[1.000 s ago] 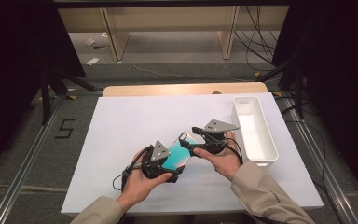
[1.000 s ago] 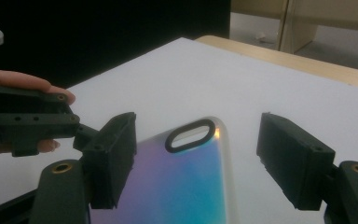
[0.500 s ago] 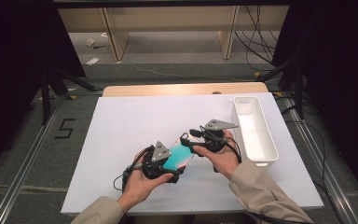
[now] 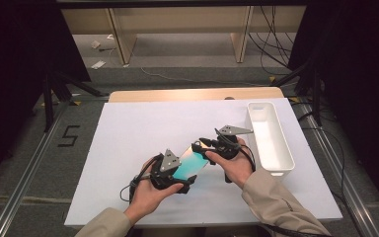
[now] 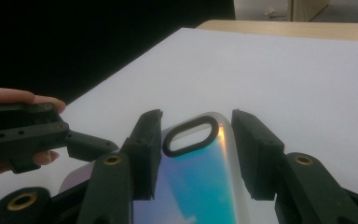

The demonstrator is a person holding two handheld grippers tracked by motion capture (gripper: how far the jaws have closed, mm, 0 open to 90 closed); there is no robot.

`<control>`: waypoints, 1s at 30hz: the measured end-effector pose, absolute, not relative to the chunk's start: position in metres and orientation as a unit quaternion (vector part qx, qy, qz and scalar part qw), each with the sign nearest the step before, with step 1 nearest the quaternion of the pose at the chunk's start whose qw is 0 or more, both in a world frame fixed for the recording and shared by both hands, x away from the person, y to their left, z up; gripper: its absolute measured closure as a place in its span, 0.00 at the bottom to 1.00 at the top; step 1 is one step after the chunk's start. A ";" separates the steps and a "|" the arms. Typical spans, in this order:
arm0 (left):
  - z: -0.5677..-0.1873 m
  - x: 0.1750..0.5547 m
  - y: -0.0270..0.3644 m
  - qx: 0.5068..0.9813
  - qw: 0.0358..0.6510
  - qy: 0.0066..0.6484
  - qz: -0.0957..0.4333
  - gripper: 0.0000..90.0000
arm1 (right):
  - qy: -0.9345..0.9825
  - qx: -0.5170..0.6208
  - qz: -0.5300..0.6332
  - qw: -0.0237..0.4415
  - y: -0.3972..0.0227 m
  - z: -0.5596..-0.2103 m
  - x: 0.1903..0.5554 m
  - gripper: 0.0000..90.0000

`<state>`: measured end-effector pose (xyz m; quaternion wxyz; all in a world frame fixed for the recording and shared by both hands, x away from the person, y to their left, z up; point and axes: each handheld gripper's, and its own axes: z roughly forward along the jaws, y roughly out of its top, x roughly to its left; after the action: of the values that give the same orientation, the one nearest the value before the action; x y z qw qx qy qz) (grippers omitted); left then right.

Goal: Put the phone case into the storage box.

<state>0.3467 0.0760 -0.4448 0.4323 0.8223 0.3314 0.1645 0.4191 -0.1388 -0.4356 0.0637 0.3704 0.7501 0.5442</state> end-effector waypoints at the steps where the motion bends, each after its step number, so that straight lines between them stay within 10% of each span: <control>1: -0.445 0.347 0.076 0.821 0.434 0.332 0.165 0.19 | 0.750 0.372 0.544 0.062 -0.139 -0.436 0.419 0.61; 22: -0.450 0.347 0.075 0.827 0.415 0.330 0.188 0.19 | 0.717 0.378 0.585 0.011 -0.137 -0.418 0.416 0.87; 23: -0.449 0.347 0.076 0.821 0.425 0.331 0.191 0.30 | 0.718 0.372 0.588 0.004 -0.136 -0.416 0.415 0.89; 30: -0.443 0.347 0.080 0.809 0.448 0.335 0.182 0.20 | 0.729 0.339 0.594 0.008 -0.130 -0.404 0.408 0.93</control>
<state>0.3473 0.0799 -0.4426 0.4484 0.8085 0.3346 0.1822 0.4078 -0.1302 -0.4036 0.0085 0.3394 0.7293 0.5940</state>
